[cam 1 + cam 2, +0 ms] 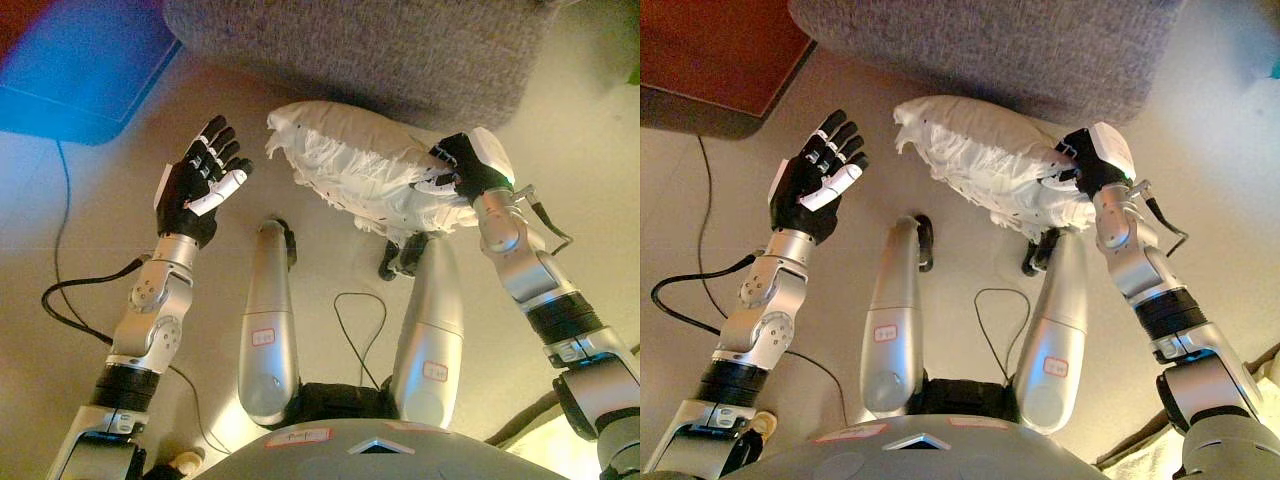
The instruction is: Pick up the pillow and put it on the sofa.
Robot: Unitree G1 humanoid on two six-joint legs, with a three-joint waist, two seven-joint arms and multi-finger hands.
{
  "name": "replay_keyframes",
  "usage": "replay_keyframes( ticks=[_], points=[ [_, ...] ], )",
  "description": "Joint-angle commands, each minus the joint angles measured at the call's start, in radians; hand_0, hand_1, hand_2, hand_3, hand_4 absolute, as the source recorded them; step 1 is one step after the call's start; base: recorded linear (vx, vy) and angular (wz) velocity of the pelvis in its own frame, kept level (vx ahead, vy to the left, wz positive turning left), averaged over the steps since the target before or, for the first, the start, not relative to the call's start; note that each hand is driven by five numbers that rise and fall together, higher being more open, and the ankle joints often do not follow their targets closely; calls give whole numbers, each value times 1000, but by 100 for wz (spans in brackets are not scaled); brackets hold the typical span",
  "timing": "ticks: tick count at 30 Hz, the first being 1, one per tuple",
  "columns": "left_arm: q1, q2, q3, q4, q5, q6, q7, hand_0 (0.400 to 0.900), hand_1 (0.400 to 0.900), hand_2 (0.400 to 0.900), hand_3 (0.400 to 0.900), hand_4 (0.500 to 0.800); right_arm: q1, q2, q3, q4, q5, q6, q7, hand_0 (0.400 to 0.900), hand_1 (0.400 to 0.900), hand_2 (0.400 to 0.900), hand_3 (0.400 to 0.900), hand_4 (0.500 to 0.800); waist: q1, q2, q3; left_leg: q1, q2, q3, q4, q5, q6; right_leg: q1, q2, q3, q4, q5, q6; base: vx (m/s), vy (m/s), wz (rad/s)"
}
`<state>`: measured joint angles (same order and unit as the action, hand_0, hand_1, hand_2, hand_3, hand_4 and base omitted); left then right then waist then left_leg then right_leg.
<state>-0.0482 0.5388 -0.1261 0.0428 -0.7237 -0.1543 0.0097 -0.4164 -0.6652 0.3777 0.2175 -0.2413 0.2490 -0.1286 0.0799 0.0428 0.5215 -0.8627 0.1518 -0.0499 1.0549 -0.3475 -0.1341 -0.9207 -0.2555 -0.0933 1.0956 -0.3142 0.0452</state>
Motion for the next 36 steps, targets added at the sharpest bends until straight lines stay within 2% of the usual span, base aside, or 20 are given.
replay_keyframes(
  ticks=[1,3,13,16,20,26,29,31,36],
  points=[
    [-36,-7,51,-54,-21,-42,6,900,900,900,900,800,-101,-39,-132,-223,-6,-149,-73,400,400,400,400,500,-37,-29,-1,127,11,42,-80,157,102,189,-6,-5,-278,195,16,75,41,-13],
    [-33,-12,57,-53,-5,-31,4,900,900,900,900,800,-86,-43,-146,-242,3,-159,-68,400,400,400,400,500,-40,-33,-2,179,20,52,-117,171,96,246,-10,-9,-325,205,20,68,45,-11],
    [-3,-35,67,-6,34,44,37,900,900,900,900,800,48,-67,-243,-346,33,-257,-7,400,400,400,400,500,-67,-68,-125,424,40,107,-346,193,72,496,-24,-26,-612,293,61,81,50,-10],
    [32,-50,88,5,34,73,43,900,900,900,900,800,114,-67,-276,-387,78,-274,34,400,400,400,400,500,-68,-87,-179,527,34,137,-470,217,64,601,-16,-46,-732,324,75,151,11,-9],
    [95,-68,129,22,57,84,59,900,900,900,900,800,207,-66,-331,-432,118,-300,85,400,400,400,400,500,-64,-106,-264,676,21,179,-646,239,62,742,-4,-69,-881,358,95,182,15,-6],
    [164,-93,222,51,94,95,84,900,900,900,900,800,279,-67,-396,-473,185,-298,176,400,400,400,400,500,-53,-121,-360,817,13,220,-821,278,56,869,6,-104,-1039,411,112,113,12,1],
    [188,-86,259,71,111,84,73,900,900,900,900,800,267,-89,-413,-473,227,-279,235,400,400,400,400,500,-46,-121,-392,847,16,228,-845,294,49,899,13,-113,-1073,418,109,59,35,-3],
    [197,-82,282,76,103,92,72,900,900,900,900,800,249,-107,-409,-466,239,-270,265,400,400,400,400,500,-39,-122,-406,857,19,227,-843,306,41,919,15,-118,-1107,432,108,68,41,-4],
    [213,-79,304,91,101,91,48,900,900,900,900,800,156,-163,-382,-420,228,-241,299,400,400,400,400,500,-16,-127,-429,874,21,234,-845,306,34,948,13,-139,-1139,442,109,78,44,2]
  ],
)
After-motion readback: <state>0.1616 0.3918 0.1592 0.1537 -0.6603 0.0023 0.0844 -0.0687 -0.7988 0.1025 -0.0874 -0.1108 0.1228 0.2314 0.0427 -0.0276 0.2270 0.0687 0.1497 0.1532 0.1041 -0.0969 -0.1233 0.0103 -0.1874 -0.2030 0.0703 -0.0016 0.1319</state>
